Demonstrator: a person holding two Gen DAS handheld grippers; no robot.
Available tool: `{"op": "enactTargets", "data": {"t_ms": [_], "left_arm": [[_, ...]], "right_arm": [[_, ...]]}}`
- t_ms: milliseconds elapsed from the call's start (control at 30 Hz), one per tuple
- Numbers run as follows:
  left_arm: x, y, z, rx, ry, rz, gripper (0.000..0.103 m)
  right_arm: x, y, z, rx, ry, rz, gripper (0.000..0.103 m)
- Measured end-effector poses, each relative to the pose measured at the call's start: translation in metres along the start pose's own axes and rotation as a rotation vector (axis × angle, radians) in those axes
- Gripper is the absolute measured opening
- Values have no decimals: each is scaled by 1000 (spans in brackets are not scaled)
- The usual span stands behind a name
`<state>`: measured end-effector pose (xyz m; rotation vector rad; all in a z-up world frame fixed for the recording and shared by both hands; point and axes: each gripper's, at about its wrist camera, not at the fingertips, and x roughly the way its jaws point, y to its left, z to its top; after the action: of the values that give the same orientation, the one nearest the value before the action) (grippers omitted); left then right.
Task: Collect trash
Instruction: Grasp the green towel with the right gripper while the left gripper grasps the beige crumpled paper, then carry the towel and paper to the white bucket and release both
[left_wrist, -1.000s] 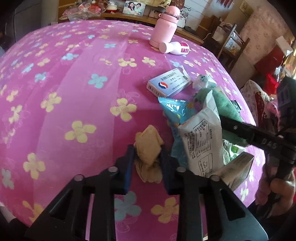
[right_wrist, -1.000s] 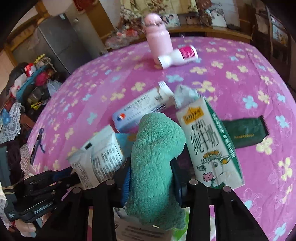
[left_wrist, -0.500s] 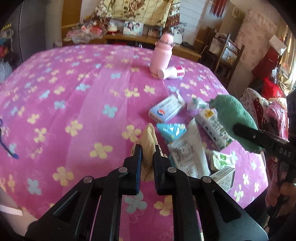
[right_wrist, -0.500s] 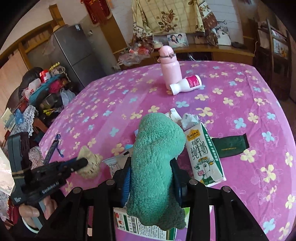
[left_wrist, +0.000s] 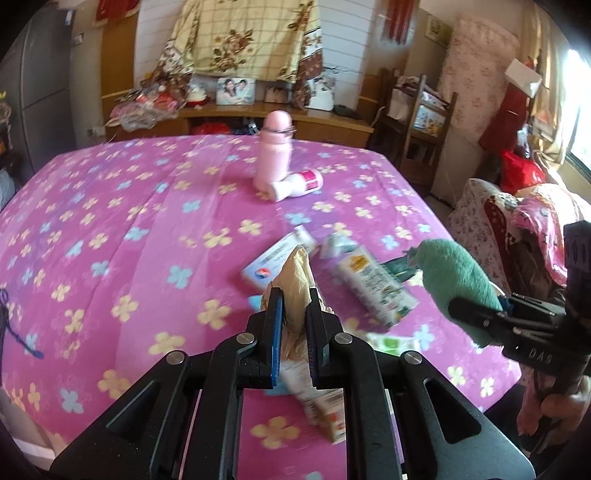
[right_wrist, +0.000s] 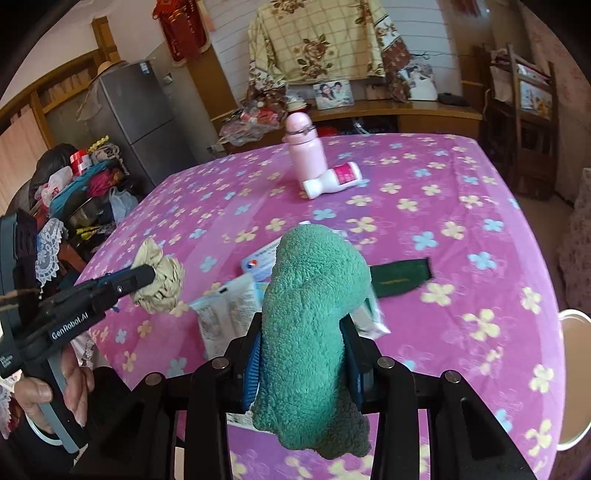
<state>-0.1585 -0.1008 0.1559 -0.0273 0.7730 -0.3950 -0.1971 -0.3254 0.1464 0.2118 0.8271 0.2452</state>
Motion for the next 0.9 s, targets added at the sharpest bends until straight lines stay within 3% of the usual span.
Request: {"op": "enactTargets", "data": {"t_ms": [467,900], "left_arm": [[33,-113,23,82,50,-170,9],[68,-221,18,174,121,-297,9]], "right_arm": [[-60,-94,-27,131,-49,-122,37],[-100,-190,-63,279,-51,-248,37]]}}
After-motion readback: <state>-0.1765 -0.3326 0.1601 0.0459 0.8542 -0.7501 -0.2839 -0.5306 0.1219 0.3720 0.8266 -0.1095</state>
